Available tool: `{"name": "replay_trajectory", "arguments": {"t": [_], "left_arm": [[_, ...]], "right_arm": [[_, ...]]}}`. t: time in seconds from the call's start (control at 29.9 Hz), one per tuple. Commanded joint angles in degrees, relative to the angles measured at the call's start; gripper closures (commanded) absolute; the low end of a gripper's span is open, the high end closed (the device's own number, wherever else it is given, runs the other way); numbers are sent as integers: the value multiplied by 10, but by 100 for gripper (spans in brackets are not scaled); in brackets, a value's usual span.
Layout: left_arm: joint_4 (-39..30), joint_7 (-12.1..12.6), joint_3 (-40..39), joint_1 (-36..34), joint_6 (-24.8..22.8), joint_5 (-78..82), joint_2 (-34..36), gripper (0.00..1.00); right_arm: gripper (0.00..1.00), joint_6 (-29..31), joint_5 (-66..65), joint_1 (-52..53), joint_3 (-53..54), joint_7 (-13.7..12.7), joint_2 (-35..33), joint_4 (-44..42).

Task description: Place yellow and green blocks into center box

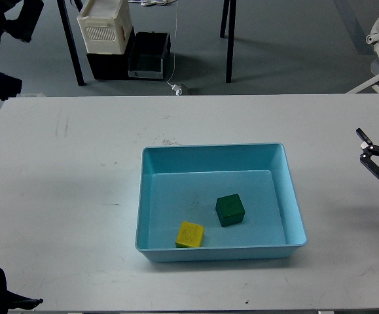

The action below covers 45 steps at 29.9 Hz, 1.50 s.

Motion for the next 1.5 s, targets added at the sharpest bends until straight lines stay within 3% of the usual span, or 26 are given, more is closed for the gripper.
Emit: {"name": "replay_trajectory", "arguments": {"t": [0.0,0.1,0.3,0.7,0.84,1.1,1.47], "left_arm": [[-48,0,-7,86,0,-1,-46,0],[-73,0,-4,144,0,-1,-46,0],[-121,0,27,256,0,-7,-46,0],[-136,0,123,380,0,-42,-46,0],[-136,-41,162,387,0,-41,-46,0],[-136,-132,161,402,0,-42,-46,0],[-136,-135,157,416,0,-42,-46,0]], "right_arm": [[0,0,6,-11,28,1,-10,-1],[0,0,16,-36,38,10,5,6],[0,0,55,-132,50,63,74,88],[0,0,98,-234,50,61,101,182],[0,0,98,-240,53,61,102,186],[0,0,103,-273,100,75,137,198],[0,0,102,-298,127,82,136,215]]}}
